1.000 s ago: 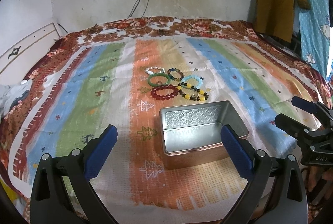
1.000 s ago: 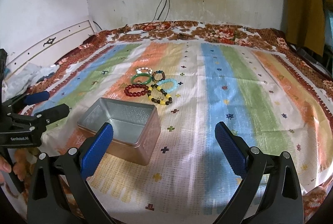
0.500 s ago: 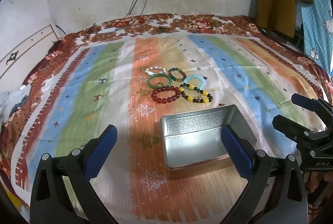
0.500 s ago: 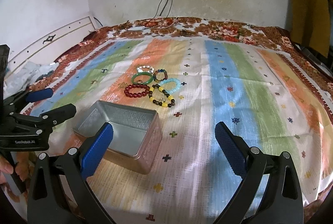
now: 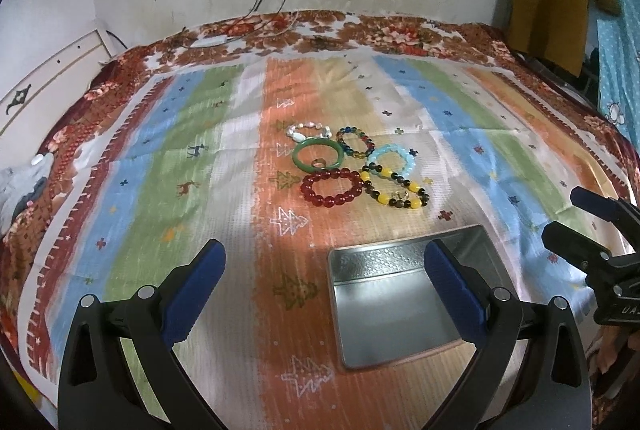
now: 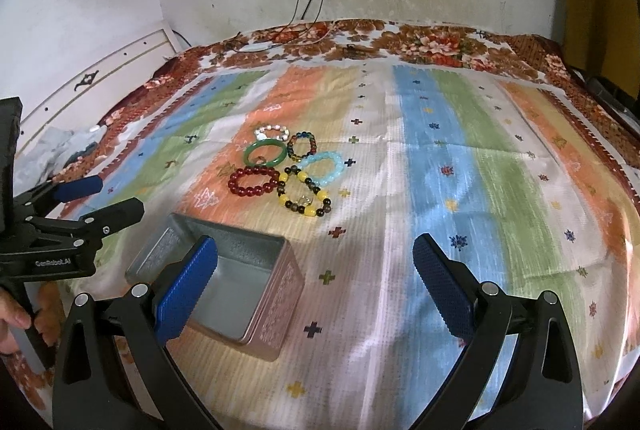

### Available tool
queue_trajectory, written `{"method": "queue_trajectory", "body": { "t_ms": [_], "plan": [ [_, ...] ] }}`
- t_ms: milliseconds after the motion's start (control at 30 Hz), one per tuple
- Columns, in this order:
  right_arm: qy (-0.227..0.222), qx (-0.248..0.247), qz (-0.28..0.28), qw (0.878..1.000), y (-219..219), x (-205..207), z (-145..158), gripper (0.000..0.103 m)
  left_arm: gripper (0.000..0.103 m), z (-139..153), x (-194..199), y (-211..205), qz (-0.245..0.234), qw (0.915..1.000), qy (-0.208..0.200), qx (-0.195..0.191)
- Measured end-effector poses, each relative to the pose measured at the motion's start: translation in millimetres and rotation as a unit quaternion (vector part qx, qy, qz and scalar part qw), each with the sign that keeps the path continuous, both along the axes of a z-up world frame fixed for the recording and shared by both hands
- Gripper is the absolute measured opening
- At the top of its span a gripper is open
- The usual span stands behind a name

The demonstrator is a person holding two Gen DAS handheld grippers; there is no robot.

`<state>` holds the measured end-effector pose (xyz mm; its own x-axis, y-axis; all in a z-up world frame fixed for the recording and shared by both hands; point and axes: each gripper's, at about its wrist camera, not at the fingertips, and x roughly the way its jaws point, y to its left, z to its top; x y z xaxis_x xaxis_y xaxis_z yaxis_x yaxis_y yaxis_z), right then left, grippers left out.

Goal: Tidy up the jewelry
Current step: 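Move both tools down toward the red and yellow-black bead bracelets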

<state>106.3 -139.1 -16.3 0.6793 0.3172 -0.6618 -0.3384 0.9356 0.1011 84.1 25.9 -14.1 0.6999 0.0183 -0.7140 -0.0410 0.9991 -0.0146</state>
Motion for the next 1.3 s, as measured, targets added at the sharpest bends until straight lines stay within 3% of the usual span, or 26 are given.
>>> {"method": "queue_trajectory", "body": {
  "t_ms": [333, 933, 1300],
  "plan": [
    [0.023, -0.004, 0.013, 1.0, 5, 28, -5, 0.099, 0.097, -8, 35, 19, 0.017, 0.9986, 0.04, -0.031],
    [0.072, -0.026, 0.034, 0.996, 24, 83, -24, 0.099, 0.097, -26, 85, 24, 0.003, 0.9959, 0.087, -0.027],
    [0.11, -0.027, 0.039, 0.993, 33, 114, -35, 0.099, 0.097, -47, 119, 39, 0.02, 0.9913, 0.123, -0.044]
  ]
}}
